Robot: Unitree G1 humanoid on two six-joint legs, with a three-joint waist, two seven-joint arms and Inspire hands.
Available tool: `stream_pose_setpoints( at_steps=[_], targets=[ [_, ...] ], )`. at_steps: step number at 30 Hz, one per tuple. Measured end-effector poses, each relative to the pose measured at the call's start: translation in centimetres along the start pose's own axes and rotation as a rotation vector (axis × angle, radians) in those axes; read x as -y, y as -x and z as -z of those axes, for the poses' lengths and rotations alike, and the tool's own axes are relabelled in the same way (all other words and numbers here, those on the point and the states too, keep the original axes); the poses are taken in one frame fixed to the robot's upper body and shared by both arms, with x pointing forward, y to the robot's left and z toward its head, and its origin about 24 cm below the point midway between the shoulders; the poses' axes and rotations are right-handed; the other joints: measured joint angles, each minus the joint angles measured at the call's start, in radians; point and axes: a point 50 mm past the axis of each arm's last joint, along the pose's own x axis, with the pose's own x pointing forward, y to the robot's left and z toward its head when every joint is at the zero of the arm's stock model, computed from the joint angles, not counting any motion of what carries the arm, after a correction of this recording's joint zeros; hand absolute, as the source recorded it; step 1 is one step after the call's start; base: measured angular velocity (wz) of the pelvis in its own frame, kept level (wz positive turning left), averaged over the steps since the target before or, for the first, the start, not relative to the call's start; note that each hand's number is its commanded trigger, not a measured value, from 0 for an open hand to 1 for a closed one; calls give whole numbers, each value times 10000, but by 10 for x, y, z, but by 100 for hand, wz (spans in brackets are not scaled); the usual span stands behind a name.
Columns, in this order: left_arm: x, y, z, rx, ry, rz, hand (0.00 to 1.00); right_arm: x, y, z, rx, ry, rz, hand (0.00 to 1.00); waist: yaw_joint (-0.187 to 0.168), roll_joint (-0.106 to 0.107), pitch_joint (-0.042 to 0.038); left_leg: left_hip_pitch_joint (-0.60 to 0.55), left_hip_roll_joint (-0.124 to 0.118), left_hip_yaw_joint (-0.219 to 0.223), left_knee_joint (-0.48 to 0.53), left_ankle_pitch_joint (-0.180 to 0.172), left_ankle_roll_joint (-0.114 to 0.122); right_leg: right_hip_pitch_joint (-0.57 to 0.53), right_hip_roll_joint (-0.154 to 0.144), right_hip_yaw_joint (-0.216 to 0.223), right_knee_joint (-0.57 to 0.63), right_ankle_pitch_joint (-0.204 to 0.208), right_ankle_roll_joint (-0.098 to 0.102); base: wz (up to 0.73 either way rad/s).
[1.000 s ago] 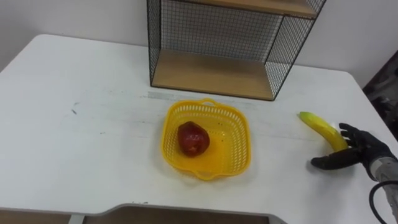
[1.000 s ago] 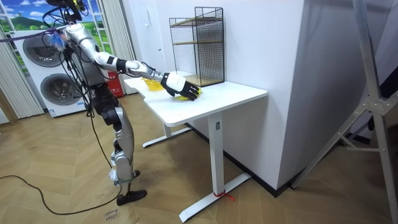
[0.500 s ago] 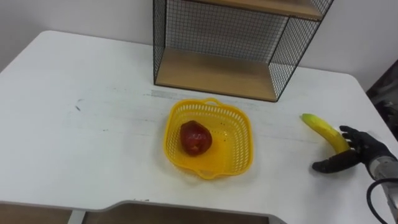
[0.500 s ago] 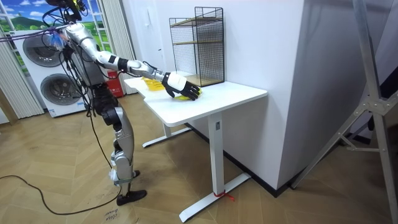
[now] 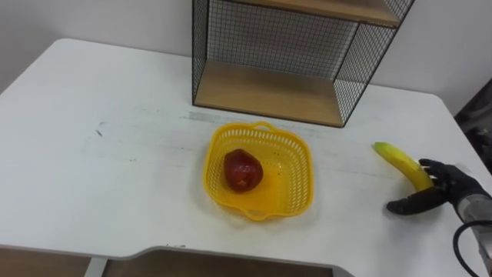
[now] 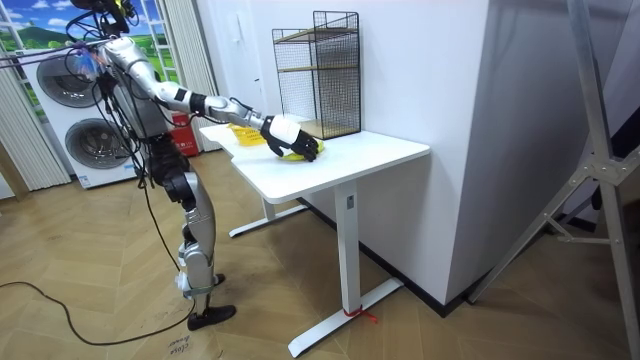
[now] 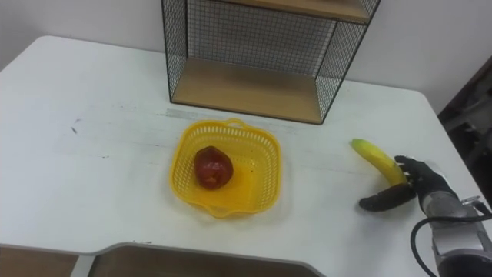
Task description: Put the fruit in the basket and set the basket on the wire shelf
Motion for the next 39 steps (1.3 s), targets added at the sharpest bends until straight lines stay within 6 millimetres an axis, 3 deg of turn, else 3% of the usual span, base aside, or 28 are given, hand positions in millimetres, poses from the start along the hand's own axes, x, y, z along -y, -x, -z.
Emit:
stream_pose_setpoints(
  at_steps=[15, 32, 34, 39],
  targets=[
    [-2, 0, -3, 96, -310, -30, 0, 2, 0, 1, -118, 870, 412, 100, 172, -58, 40, -40, -2, -20, -24, -3, 0, -10, 4, -9, -38, -1, -1, 0],
    [-5, 0, -8, 314, -302, -70, 0, 2, 0, -5, 109, 885, 260, 100, 123, 16, -6, -41, -4, -10, -16, 0, -1, -33, 3, 28, 1, -1, -1, 0],
    [-3, 0, -9, 353, -287, -34, 0, 2, 1, -12, 436, 782, 212, 100, 164, 41, -62, -59, 9, 118, -32, 1, 0, -117, 9, 118, 31, -1, -1, -11],
    [-6, 0, -9, 389, -300, -113, 0, -2, 7, -46, 1932, 600, 107, 100, 180, 87, -83, 26, 13, 213, -36, 33, 4, -119, 9, 216, 50, 2, -5, -5]
  ],
)
